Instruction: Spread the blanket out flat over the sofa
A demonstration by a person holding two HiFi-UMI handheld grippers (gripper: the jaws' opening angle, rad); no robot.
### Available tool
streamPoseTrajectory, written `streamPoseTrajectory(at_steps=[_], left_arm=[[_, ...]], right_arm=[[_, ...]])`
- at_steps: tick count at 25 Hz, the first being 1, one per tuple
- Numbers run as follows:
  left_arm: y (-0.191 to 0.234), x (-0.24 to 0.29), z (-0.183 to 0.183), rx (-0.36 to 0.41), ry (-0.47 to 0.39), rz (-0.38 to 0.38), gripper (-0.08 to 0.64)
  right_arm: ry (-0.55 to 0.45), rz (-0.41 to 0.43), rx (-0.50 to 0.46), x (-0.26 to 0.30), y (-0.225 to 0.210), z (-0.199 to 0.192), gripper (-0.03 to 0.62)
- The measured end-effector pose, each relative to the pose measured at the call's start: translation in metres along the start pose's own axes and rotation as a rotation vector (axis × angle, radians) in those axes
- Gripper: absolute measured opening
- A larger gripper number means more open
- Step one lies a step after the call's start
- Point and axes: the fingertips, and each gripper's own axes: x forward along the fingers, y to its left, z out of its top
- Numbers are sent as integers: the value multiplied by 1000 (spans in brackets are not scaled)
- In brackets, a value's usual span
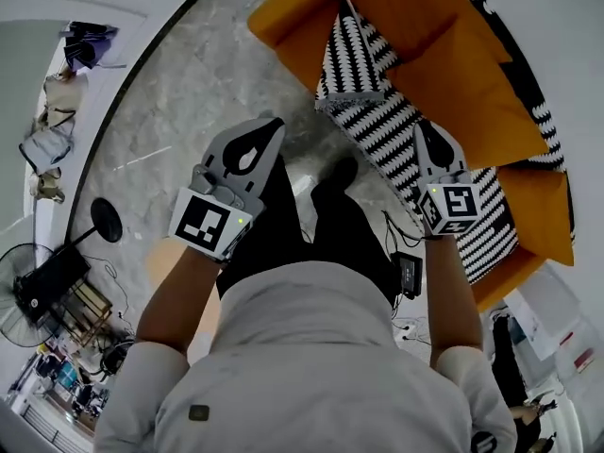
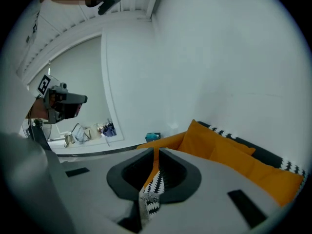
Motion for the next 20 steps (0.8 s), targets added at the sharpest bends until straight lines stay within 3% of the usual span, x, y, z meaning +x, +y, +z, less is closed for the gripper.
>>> streamPoseTrajectory(at_steps=[4,8,14,20], left_arm=[[29,51,-59,-55,104,-28,6],[56,91,-114,-52,155,-67,6],[78,137,-189,-85,201,-119,6],[89,163,-245,-102,237,-145,6]], right_arm=[[92,-9,39,71,-29,-74,81],[199,-36,83,136,-55,-161,118],[367,-83,130,206,-89,-286,124],[486,-113,167,247,-121,-381,125]])
